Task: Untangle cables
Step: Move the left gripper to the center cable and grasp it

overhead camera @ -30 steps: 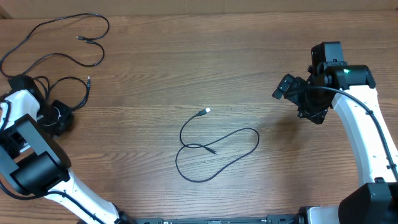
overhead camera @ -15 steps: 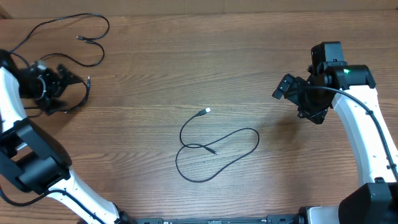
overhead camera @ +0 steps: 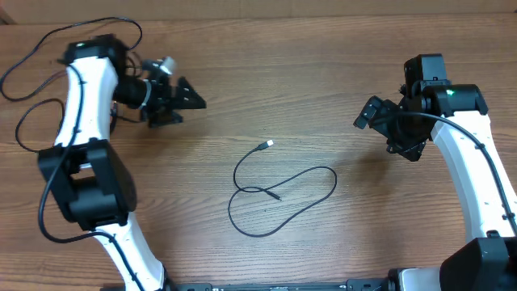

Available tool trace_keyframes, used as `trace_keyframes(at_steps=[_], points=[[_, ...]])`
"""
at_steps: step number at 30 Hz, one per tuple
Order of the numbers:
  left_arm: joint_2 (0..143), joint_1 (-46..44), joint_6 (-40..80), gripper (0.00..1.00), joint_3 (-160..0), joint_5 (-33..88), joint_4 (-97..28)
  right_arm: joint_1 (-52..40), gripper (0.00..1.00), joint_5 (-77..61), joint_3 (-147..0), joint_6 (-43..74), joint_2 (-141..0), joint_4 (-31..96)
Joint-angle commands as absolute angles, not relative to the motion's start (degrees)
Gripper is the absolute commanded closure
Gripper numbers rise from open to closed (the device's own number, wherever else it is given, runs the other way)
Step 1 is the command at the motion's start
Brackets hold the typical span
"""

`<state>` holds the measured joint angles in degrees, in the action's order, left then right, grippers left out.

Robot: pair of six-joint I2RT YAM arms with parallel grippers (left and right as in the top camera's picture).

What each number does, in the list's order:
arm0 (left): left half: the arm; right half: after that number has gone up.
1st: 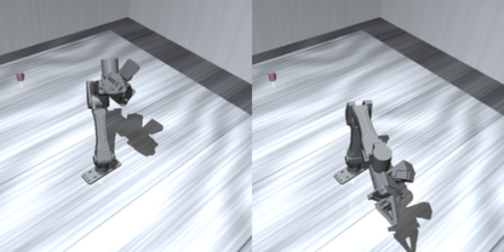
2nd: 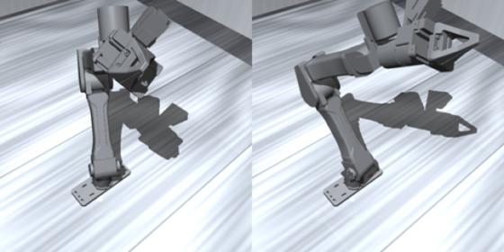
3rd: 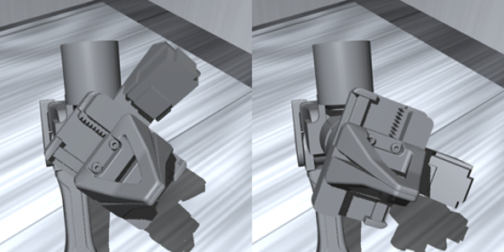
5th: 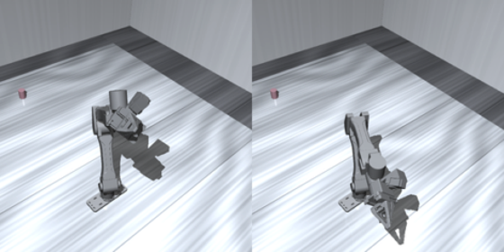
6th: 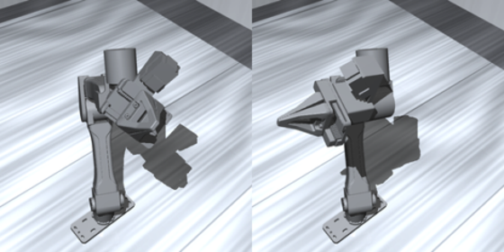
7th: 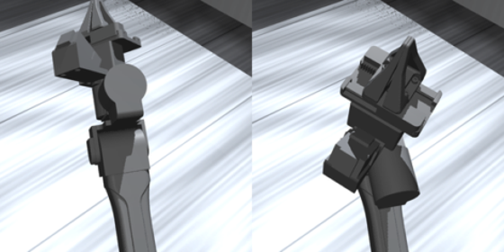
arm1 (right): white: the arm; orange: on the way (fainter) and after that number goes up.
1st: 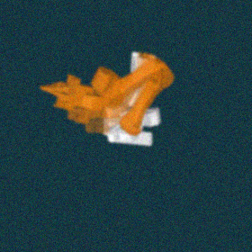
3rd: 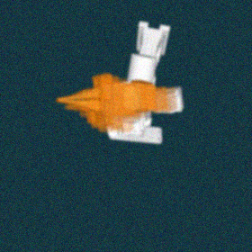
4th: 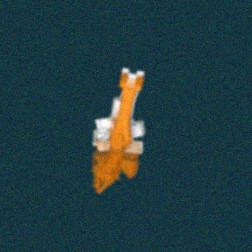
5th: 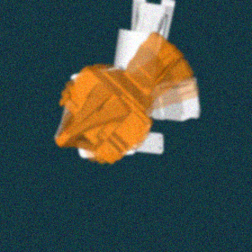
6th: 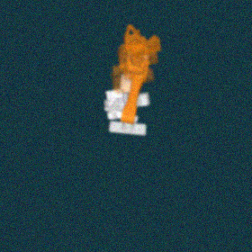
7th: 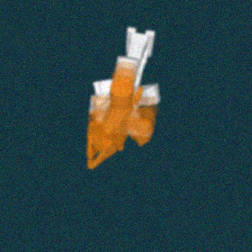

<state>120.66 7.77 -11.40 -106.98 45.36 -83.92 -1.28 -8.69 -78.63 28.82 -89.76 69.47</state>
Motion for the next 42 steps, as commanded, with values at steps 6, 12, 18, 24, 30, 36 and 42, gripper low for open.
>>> trace_keyframes(at_steps=[6, 12, 18, 24, 30, 36, 42], points=[[107.00, 0.93, -6.52, 0.00, -108.01, 35.48, -81.62, -1.37, 0.00, -8.16, -78.72, 28.62, -89.47, 69.21], [97.71, -4.99, -11.20, 0.00, -108.01, 30.04, -83.57, -1.37, 0.00, -8.16, -78.72, 28.60, -89.47, 69.21], [97.17, -14.66, -14.09, 0.00, -107.26, 21.91, -83.92, -1.37, 0.00, -8.16, -78.72, 28.62, -89.47, 69.21], [101.32, -21.80, -25.28, 0.00, -105.25, 19.77, -83.53, -1.37, 0.00, -8.16, -78.72, 28.62, -89.47, 69.21], [109.14, -25.41, -30.00, 0.00, -104.99, 19.18, -85.86, -1.37, 0.00, -8.16, -78.72, 28.62, -89.47, 69.21], [117.49, -29.69, -34.92, 0.10, -104.99, 20.56, -88.79, -1.37, 0.00, -8.16, -78.72, 28.62, -89.47, 69.21], [122.61, -34.09, -37.19, 0.14, -104.99, 24.08, -88.18, -1.37, 0.00, -8.16, -78.72, 28.62, -89.47, 69.21]])
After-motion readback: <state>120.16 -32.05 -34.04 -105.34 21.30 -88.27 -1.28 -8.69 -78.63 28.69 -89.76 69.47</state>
